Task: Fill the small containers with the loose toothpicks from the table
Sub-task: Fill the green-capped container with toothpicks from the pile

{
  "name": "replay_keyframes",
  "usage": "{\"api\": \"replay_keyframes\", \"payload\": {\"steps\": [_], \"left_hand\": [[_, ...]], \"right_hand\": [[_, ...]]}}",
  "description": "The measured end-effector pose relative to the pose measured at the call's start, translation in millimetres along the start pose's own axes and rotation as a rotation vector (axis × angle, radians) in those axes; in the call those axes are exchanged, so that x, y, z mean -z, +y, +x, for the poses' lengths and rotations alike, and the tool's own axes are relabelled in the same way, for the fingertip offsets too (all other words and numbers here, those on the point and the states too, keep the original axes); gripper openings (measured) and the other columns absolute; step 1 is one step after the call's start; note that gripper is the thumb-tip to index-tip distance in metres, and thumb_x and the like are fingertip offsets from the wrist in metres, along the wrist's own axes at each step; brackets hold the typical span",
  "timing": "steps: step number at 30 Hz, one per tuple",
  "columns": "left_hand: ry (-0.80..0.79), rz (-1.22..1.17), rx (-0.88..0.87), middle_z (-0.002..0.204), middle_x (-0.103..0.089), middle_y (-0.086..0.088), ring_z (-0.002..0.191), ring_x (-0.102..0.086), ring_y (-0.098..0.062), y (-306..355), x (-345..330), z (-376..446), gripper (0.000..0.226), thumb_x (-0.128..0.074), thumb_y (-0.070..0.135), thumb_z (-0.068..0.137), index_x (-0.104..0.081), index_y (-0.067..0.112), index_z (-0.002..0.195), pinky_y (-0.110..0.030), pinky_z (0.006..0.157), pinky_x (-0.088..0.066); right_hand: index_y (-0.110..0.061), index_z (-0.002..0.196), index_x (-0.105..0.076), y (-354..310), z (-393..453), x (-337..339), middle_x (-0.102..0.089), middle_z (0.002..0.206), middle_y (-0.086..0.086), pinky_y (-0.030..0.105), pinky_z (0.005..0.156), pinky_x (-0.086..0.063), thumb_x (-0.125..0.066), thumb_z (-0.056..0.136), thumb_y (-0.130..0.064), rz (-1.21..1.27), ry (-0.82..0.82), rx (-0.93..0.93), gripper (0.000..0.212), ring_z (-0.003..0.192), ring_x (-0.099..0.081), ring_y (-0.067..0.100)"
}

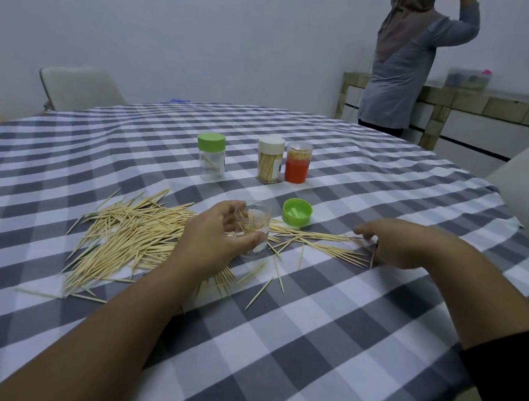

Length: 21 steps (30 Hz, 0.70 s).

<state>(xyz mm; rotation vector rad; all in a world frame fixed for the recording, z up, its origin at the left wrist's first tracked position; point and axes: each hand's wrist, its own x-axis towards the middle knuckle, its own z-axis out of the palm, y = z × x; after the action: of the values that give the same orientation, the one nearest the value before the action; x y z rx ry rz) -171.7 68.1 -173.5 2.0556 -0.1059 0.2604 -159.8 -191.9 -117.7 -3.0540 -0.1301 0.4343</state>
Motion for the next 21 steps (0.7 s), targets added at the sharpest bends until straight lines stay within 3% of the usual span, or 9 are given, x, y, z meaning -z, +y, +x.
{"api": "replay_keyframes", "payload": {"steps": [6, 13, 17, 21], "left_hand": [[0.001, -0.017, -0.001, 0.113, -0.065, 0.009, 0.101, -0.061, -0.001, 0.6, 0.8, -1.2, 0.064, -0.082, 0.031, 0.07, -0.055, 0.023, 0.128, -0.01, 0.073, -0.048], [0.002, -0.036, -0.001, 0.116, -0.065, 0.006, 0.103, -0.062, -0.004, 1.6, 0.3, -1.6, 0.063, -0.082, 0.029, 0.07, -0.055, 0.022, 0.126, -0.007, 0.068, -0.049], [-0.003, -0.03, 0.001, 0.116, -0.064, 0.007, 0.103, -0.061, -0.003, 2.0, 1.0, -2.9, 0.063, -0.082, 0.03, 0.071, -0.054, 0.023, 0.127, -0.006, 0.066, -0.048], [-0.007, -0.014, 0.0, 0.114, -0.063, 0.009, 0.103, -0.06, -0.003, 3.2, 1.9, -3.5, 0.062, -0.081, 0.03, 0.072, -0.054, 0.024, 0.127, -0.004, 0.064, -0.046]], "right_hand": [[-0.017, 0.132, -0.055, -4.6, 10.7, -10.8, -0.062, 0.118, 0.008, 0.025, 0.075, -0.039, -0.053, 0.096, -0.021, 0.086, 0.139, -0.002, 0.036, 0.095, -0.053, 0.019], [-0.012, 0.105, -0.071, -18.3, 21.1, -20.6, -0.069, 0.102, 0.009, 0.033, 0.08, -0.046, -0.051, 0.095, -0.019, 0.206, 0.238, 0.016, 0.023, 0.093, -0.059, 0.023], [-0.013, 0.114, -0.066, -18.7, 11.6, -12.7, -0.065, 0.112, 0.008, 0.035, 0.089, -0.046, -0.048, 0.093, -0.016, 0.189, 0.11, 0.055, 0.027, 0.101, -0.058, 0.023], [-0.011, 0.118, -0.059, -18.5, 0.2, -7.8, -0.062, 0.106, 0.008, 0.029, 0.075, -0.045, -0.056, 0.088, -0.016, 0.023, -0.01, 0.035, 0.03, 0.092, -0.057, 0.021]]}}
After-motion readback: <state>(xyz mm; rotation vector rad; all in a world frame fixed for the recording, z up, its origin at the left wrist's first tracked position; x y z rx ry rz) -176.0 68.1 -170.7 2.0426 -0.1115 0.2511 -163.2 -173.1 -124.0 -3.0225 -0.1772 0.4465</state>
